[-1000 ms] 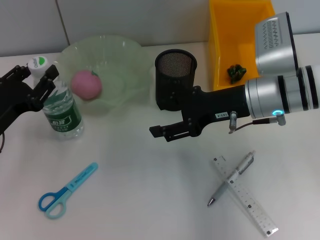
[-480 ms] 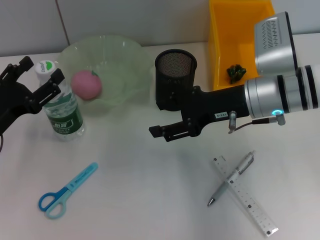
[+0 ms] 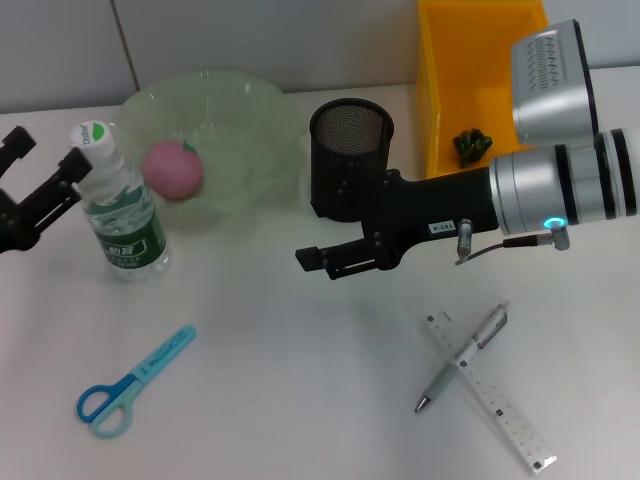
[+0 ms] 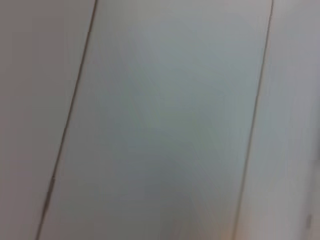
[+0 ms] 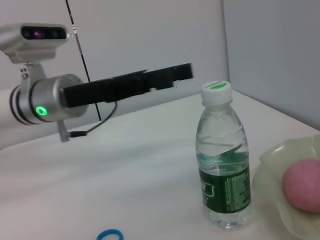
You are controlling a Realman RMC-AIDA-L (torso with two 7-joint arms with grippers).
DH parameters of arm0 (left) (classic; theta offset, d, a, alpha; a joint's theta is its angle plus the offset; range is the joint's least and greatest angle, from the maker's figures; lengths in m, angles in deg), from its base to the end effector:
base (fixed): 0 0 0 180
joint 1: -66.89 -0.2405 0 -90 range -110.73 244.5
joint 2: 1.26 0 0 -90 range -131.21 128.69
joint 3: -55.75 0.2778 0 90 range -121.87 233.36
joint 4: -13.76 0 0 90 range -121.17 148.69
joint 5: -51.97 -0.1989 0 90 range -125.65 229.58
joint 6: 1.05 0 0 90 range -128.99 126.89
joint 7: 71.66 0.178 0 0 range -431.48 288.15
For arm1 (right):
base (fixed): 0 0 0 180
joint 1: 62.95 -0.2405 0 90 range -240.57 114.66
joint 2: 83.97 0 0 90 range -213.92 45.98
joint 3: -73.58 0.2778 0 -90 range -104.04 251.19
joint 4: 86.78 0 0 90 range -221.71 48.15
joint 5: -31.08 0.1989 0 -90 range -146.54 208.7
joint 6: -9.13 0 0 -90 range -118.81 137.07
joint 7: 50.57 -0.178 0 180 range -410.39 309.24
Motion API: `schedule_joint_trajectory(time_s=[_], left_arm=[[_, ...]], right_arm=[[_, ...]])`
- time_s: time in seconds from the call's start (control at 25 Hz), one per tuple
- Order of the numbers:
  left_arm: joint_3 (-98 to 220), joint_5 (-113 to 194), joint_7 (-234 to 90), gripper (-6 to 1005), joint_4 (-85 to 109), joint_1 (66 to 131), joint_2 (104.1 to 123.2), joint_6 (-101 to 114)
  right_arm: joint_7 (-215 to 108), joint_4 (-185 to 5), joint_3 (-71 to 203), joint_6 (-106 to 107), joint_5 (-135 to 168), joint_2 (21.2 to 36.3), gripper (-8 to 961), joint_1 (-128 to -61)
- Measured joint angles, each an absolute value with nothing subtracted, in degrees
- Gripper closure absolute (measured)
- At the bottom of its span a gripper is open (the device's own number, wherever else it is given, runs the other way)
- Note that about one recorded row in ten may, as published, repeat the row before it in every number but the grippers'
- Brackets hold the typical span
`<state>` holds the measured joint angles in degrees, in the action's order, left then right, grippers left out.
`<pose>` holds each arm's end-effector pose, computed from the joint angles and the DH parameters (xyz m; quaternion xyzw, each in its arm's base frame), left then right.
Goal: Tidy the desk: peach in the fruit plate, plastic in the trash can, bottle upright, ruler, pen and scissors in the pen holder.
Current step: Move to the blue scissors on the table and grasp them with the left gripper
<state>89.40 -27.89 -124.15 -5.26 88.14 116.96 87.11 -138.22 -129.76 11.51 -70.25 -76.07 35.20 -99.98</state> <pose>-0.2990 0.3299 0.0076 -0.7894 -0.2139 -0.4370 0.3742 0.1896 0.3742 -0.0745 -0.9703 0.1398 0.1798 0.0821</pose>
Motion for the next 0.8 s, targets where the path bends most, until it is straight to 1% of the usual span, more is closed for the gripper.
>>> schedule_joint_trajectory(time_s=[0.04,0.16,0.36,0.6,0.8], left_arm=[[89.4,-27.89,-124.15,145,-5.26,88.14,116.96,87.11],[94.6,-28.37,-133.43,147,-12.23,84.43,116.7,91.09],[100.21,-29.77,-140.19,150,-18.74,82.35,116.09,93.23],[101.33,-38.01,-146.95,155,-24.67,82.28,115.86,96.16],[101.46,-43.95,-148.69,158,-26.46,83.33,116.05,97.61]], right_arm=[[-138.48,-129.75,11.53,-70.25,-75.98,35.21,179,-100.0],[-138.99,-129.76,11.64,-70.24,-75.11,35.19,179,-100.0],[-141.08,-129.91,11.96,-69.99,-73.23,35.02,179,-99.89],[-142.92,-129.98,13.02,-70.01,-73.03,35.04,179,-99.5],[-144.89,-130.02,13.09,-70.23,-73.04,35.03,180,-99.36]])
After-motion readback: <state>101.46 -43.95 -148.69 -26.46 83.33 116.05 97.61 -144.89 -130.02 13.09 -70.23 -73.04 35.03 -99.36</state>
